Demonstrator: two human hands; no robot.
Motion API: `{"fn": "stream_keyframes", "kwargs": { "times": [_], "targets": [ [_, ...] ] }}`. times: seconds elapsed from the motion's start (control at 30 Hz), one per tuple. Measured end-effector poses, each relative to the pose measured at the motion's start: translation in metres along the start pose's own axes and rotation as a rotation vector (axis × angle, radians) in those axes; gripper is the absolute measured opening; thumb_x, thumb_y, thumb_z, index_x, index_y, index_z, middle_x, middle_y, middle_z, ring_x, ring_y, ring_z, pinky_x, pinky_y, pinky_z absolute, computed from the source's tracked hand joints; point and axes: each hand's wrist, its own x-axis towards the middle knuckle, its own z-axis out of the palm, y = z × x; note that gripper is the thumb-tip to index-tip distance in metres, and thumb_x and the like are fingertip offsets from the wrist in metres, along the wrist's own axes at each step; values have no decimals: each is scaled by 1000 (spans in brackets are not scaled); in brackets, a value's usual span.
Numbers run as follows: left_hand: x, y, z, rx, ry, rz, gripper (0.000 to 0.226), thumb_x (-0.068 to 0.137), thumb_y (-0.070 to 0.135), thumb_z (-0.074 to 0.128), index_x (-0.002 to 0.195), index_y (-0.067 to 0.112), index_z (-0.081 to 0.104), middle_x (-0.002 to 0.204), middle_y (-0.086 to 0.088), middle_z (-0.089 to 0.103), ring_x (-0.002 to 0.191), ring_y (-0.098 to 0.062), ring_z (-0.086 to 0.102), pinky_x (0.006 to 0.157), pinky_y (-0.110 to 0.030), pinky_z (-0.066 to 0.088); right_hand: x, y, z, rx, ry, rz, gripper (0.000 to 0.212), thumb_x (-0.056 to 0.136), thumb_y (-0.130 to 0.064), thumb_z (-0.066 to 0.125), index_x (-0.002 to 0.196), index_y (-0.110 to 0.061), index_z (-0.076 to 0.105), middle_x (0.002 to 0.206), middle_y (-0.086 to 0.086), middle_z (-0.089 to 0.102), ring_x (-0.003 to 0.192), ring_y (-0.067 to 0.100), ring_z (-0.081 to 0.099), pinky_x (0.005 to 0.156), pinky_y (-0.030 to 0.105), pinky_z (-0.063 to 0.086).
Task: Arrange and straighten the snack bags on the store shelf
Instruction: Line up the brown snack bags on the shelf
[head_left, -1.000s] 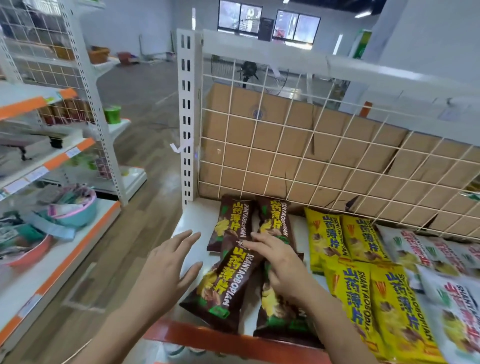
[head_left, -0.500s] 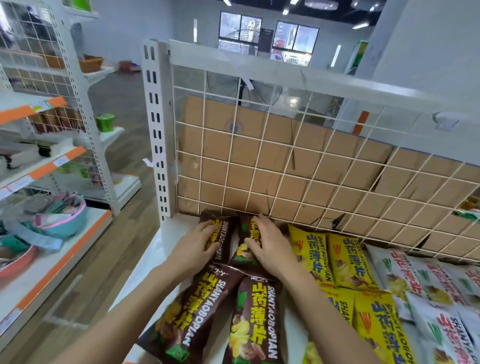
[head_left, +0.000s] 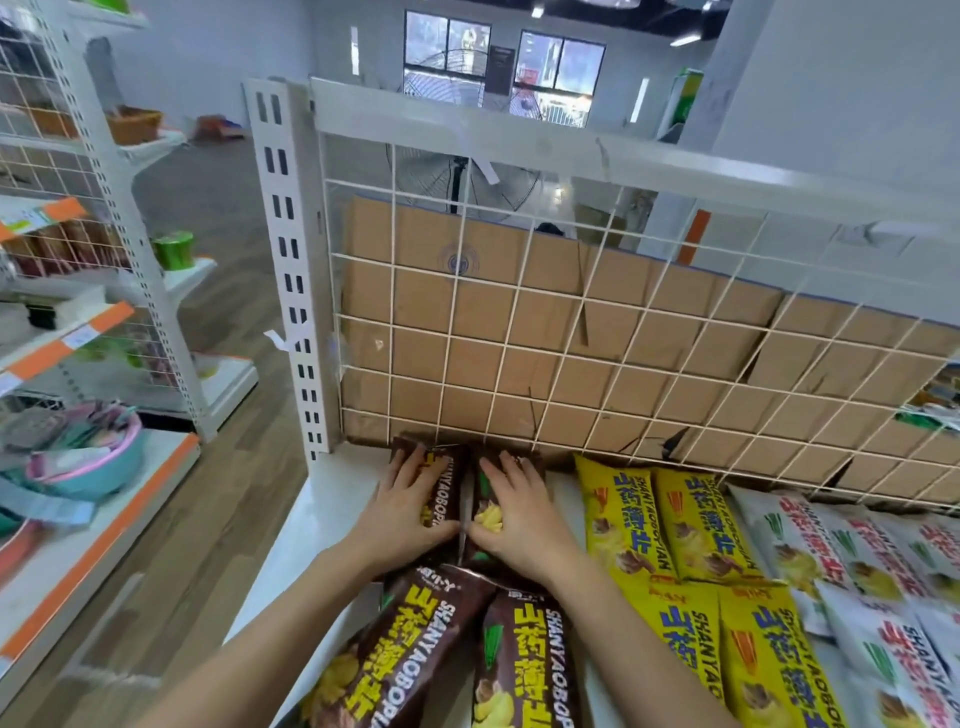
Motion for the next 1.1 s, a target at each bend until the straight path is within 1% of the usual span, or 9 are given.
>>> {"fn": "stream_keyframes", "kwargs": {
  "times": [0.23, 0.4, 0.57, 0.73, 0.83, 0.9, 0.97, 1.03, 1.1],
  "targets": [
    [0, -3, -1, -17, -14, 17, 105, 49, 76, 22, 146, 36, 17, 157, 3, -2, 143, -23, -13, 117, -39, 7, -8, -4, 1, 25, -22, 70, 83, 82, -54, 54, 147, -35, 6, 156, -9, -6, 141, 34, -14, 115, 46, 9],
    [3, 1, -2, 85, 41, 35, 99, 52, 73, 10, 145, 40, 18, 157, 4, 1, 144, -22, -9, 115, -40, 9, -6, -7, 2, 54, 4, 84, 74, 85, -54, 51, 146, -38, 12, 156, -11, -5, 142, 30, -16, 114, 49, 14],
    [9, -1, 3, 61, 84, 44, 92, 60, 71, 4, 145, 38, 19, 157, 0, 3, 144, -22, -8, 115, -38, 10, -3, -5, 1, 30, 46, 94, 65, 89, -57, 43, 145, -40, 15, 157, -4, -4, 143, 30, -12, 114, 44, 13],
    [16, 1, 3, -8, 91, 19, 94, 60, 70, 2, 145, 36, 20, 157, -3, 7, 144, -22, -5, 116, -38, 9, 0, -5, 2, -16, 67, 83, 64, 88, -53, 45, 145, -39, 17, 157, -1, -2, 143, 30, -10, 113, 43, 17],
    [17, 1, 1, -90, 58, 5, 95, 60, 71, 7, 146, 33, 21, 157, -4, 6, 144, -21, -6, 117, -37, 6, 1, -5, 2, -33, 61, 86, 65, 88, -54, 44, 145, -39, 16, 157, -2, -2, 143, 29, -10, 113, 45, 18],
    [17, 0, -2, -164, 47, 0, 86, 71, 70, 20, 146, 29, 21, 157, -5, 6, 144, -21, -4, 117, -37, 5, 2, -4, 1, -32, 47, 94, 66, 88, -57, 42, 145, -40, 14, 157, -3, -4, 143, 29, -10, 113, 45, 18],
    [15, -2, -6, -273, 81, -9, 65, 91, 50, 41, 146, 22, 24, 156, -6, 8, 144, -21, 4, 117, -37, 11, 0, -3, 1, -37, 32, 94, 66, 88, -60, 39, 145, -40, 13, 157, -3, -3, 143, 28, -9, 114, 47, 17],
    [8, -7, -11, -356, 149, -28, 55, 95, 31, 47, 145, 16, 28, 154, -7, 16, 141, -22, 18, 114, -33, 18, -4, -2, 0, -29, 55, 77, 63, 89, -60, 37, 145, -35, 18, 157, -2, 2, 144, 24, -5, 115, 46, 18],
    [-4, -13, -17, -399, 181, -43, 54, 95, 22, 49, 144, 12, 29, 150, -8, 26, 137, -20, 28, 110, -27, 21, -11, -4, -2, -11, 127, 42, 57, 91, -56, 35, 142, -30, 29, 155, -1, 14, 144, 20, 5, 114, 41, 19]
  ]
}}
